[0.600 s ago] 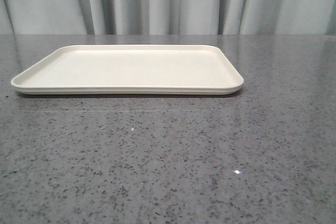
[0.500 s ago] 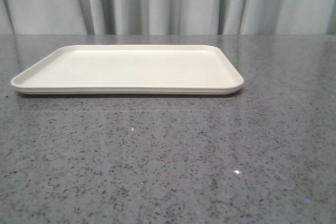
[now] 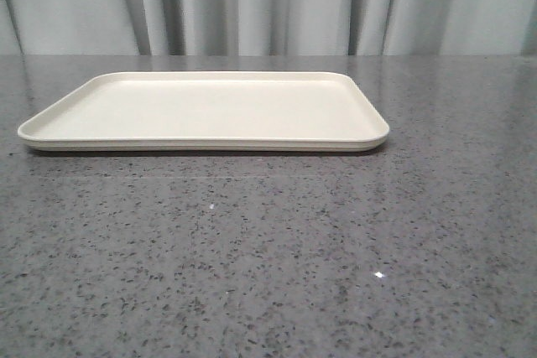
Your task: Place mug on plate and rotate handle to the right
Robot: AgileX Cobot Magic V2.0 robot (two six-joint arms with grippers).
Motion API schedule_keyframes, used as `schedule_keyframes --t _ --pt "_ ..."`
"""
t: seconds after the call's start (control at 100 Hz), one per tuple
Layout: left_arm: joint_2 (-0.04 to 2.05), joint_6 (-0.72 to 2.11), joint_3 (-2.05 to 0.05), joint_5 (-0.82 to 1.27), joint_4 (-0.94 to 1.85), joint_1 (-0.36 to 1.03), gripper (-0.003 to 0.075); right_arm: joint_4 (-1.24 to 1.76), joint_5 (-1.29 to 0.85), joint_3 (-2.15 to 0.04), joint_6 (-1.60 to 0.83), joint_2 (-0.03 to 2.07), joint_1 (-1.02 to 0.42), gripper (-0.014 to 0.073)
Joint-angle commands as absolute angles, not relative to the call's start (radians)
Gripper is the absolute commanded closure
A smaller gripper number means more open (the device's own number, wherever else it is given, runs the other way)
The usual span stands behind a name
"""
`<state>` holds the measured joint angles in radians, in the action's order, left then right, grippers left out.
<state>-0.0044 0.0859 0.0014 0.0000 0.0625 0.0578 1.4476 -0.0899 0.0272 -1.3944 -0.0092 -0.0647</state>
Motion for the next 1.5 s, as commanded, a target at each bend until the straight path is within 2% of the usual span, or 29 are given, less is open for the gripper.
schedule_keyframes --t 0.0,1.49 --pt "-0.034 0.081 0.009 -0.08 0.07 0.067 0.074 1.458 -0.084 0.028 -1.4 -0.031 -0.063 0.0655" --pt "-0.034 0.078 0.009 -0.096 0.071 0.067 0.074 1.528 -0.07 0.028 -1.4 -0.031 -0.063 0.0655"
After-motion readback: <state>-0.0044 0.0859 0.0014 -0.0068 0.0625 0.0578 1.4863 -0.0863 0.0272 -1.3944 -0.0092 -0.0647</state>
